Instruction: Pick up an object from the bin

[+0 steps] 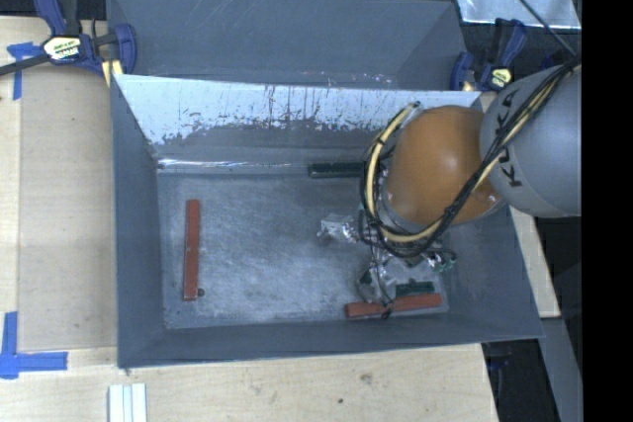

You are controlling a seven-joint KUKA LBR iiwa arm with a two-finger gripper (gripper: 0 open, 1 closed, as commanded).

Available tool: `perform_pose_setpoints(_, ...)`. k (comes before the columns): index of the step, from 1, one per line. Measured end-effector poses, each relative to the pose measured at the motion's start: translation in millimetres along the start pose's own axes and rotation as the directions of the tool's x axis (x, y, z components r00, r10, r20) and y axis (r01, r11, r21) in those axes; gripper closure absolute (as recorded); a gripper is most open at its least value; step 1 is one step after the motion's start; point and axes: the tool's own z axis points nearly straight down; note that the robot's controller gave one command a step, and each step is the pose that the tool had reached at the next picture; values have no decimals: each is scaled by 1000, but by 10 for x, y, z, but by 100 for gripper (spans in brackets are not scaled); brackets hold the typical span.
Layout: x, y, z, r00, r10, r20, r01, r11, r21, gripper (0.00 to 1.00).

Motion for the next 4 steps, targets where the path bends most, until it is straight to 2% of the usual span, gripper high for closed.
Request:
perform_pose_setpoints(1,73,-498,-313,1000,9,6,-9,1000,3,0)
perform_pose_setpoints(2,23,-631,33,979,-203,4,203,979,3,0)
perform_pose_setpoints(3,14,-631,18,980,-199,6,199,980,4,100)
perform_pose_setpoints(4,-7,-851,-1451,967,-254,10,254,967,12,100)
